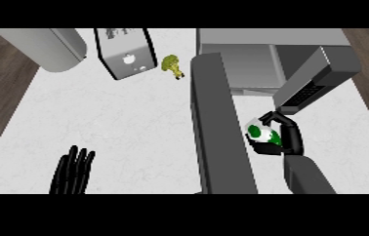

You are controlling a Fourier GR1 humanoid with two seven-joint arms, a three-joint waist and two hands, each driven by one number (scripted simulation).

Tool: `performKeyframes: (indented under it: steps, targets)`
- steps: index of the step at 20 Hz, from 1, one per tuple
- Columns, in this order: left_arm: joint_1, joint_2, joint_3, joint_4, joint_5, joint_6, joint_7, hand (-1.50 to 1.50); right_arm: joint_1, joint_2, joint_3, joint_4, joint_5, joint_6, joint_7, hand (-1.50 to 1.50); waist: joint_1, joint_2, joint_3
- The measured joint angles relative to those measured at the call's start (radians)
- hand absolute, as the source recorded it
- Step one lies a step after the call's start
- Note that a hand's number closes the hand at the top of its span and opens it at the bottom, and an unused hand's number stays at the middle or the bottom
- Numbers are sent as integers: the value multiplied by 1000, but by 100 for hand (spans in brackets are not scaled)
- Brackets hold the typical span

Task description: Pick up the milk, place it into the microwave and close the microwave

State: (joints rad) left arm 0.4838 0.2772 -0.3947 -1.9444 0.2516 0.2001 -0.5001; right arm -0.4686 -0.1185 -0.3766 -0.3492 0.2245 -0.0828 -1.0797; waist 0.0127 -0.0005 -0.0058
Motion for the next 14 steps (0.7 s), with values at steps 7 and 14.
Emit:
performKeyframes:
  steps: [7,14]
  targets:
    - [4,-3,36,28,23,-29,-20,-150,23,86,66,-113,-25,-15,30,150,-7,-2,4]
    - [37,11,66,29,36,-61,-29,-150,13,111,154,-256,-64,-143,145,150,-8,-2,5]
